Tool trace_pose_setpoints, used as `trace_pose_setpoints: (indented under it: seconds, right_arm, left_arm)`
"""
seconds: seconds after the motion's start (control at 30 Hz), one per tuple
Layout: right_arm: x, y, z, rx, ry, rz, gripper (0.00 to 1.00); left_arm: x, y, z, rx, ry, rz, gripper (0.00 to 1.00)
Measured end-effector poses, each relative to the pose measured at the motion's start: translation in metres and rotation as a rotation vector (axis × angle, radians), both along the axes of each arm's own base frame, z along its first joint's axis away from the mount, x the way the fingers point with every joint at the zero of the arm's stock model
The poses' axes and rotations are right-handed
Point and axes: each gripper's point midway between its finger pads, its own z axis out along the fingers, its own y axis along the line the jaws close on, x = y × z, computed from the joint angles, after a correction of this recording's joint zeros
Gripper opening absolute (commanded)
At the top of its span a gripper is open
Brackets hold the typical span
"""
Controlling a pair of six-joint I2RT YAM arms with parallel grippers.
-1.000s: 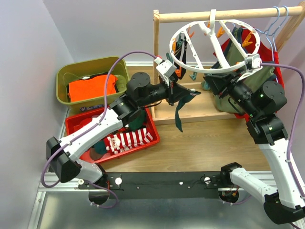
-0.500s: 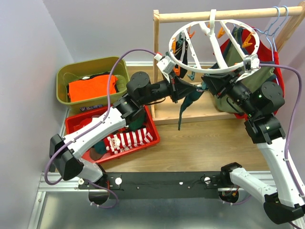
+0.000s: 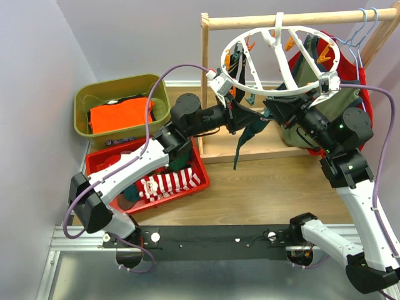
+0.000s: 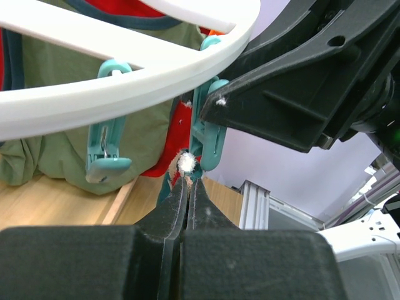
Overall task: Clip the socks to the hanger
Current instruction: Clamp the sock onto the hanger.
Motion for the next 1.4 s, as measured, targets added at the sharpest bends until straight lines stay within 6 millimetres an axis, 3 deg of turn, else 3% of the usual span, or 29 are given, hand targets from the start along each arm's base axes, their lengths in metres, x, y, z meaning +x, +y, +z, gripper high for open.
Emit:
trace_pose_setpoints:
  seconds: [0.2,1.07,1.4]
  right_arm:
    - [0.000,0.001,-0.001,0.000,-0.001,0.004,0.15]
    - [-0.006,0.005,0.006,0.006,-0.048,0.041,0.15]
    - [-0.007,0.007,0.005,0.005,-0.047,0.055,0.15]
  left_arm:
    - [-0.001,0.000,0.011,-0.027,-0.014,-0.001,0.00]
    - [-0.004,-0.003,0.025,-0.111,-0.001,-0.047,0.00]
    - [0.004,-0.002,-0.001,-0.106,0.033,-0.031,0.00]
